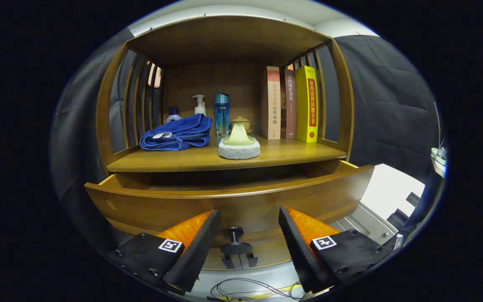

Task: Pull open the drawer, take out the items inside it, and place them on the countertop above the cabinet.

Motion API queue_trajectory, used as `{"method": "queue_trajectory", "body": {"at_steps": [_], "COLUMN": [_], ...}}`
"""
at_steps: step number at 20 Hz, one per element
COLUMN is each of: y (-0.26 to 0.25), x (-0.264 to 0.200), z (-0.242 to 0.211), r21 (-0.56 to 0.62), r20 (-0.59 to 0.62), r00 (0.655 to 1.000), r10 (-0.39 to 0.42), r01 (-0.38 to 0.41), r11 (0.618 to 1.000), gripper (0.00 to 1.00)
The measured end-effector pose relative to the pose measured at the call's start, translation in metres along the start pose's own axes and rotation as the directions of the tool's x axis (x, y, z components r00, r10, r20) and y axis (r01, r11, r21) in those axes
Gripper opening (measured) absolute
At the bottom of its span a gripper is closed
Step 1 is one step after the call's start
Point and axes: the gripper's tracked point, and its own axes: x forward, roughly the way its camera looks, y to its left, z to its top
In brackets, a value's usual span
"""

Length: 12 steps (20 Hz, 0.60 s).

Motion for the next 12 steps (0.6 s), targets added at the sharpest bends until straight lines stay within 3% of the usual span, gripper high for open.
{"method": "queue_trajectory", "body": {"at_steps": [12], "y": [0.009], "x": [0.056], "z": [0.008], "r21": [-0.033], "r20": [-0.023], "r00": [1.000], "r10": [-0.013], "r01": [0.013], "r11": [0.999], "gripper": [0.97]}}
